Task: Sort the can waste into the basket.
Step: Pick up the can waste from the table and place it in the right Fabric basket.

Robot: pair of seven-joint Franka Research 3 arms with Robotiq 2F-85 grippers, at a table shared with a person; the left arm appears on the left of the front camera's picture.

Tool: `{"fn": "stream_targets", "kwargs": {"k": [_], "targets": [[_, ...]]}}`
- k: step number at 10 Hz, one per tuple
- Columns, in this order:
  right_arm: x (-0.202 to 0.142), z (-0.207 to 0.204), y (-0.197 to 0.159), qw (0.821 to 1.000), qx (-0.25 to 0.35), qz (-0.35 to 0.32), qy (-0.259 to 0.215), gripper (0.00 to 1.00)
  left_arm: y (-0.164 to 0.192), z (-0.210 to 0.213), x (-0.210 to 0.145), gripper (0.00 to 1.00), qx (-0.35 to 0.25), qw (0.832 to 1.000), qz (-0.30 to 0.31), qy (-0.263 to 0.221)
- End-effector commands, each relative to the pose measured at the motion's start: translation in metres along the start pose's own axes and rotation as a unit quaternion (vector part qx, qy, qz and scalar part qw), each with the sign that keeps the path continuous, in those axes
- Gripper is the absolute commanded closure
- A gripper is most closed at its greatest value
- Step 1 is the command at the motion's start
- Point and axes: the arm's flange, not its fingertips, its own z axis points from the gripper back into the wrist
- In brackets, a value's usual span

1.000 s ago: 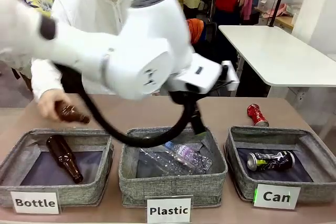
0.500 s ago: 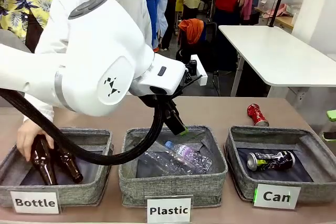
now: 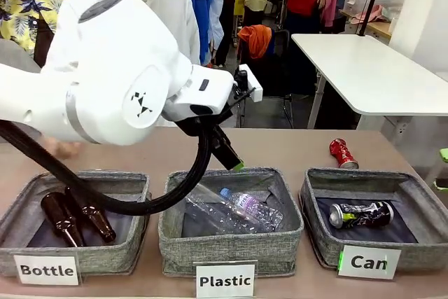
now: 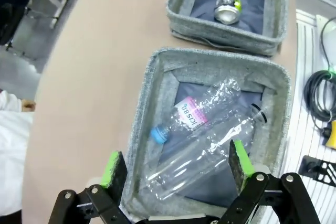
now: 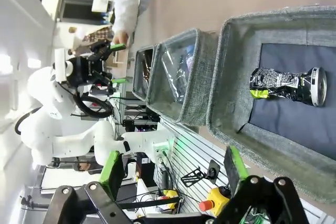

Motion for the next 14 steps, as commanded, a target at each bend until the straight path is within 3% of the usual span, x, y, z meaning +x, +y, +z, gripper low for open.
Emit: {"fn": "stream_targets", "kwargs": {"k": [1, 2, 3, 4, 5, 7, 9, 12, 13, 14], "targets": [[-0.038, -0.039, 0.003, 1.000, 0.001, -0.012, -0.001, 0.00, 0.008, 0.022, -0.018, 0.00, -0.014, 0.999, 0.041, -0.025], [-0.037, -0.045, 0.007, 1.000, 0.008, -0.004, 0.007, 0.00, 0.014, 0.036, -0.030, 0.00, -0.017, 0.996, 0.077, -0.029], [-0.036, -0.055, 0.013, 1.000, 0.018, 0.006, 0.021, 0.00, 0.027, 0.053, -0.046, 0.00, -0.007, 0.983, 0.179, -0.023], [-0.035, -0.069, 0.018, 0.998, 0.041, 0.009, 0.051, 0.00, 0.044, 0.070, -0.071, 0.00, -0.022, 0.949, 0.315, -0.010], [-0.033, -0.085, 0.021, 0.995, 0.061, 0.004, 0.083, 0.00, 0.064, 0.089, -0.103, 0.00, -0.068, 0.910, 0.408, -0.031], [-0.023, -0.110, 0.028, 0.989, 0.096, -0.017, 0.108, 0.00, 0.094, 0.136, -0.190, 0.00, -0.134, 0.816, 0.546, -0.131], [-0.018, -0.127, 0.031, 0.986, 0.124, -0.035, 0.109, 0.00, 0.098, 0.179, -0.300, 0.00, -0.199, 0.741, 0.586, -0.262], [-0.018, -0.138, 0.024, 0.987, 0.125, -0.050, 0.088, 0.00, 0.070, 0.175, -0.415, 0.00, -0.242, 0.642, 0.622, -0.377], [-0.010, -0.138, 0.021, 0.989, 0.125, -0.047, 0.060, 0.00, 0.068, 0.155, -0.430, 0.00, -0.255, 0.622, 0.620, -0.405], [0.020, -0.122, 0.019, 0.985, 0.124, -0.033, 0.112, 0.00, 0.128, 0.223, -0.392, 0.00, -0.224, 0.679, 0.622, -0.320]]}}
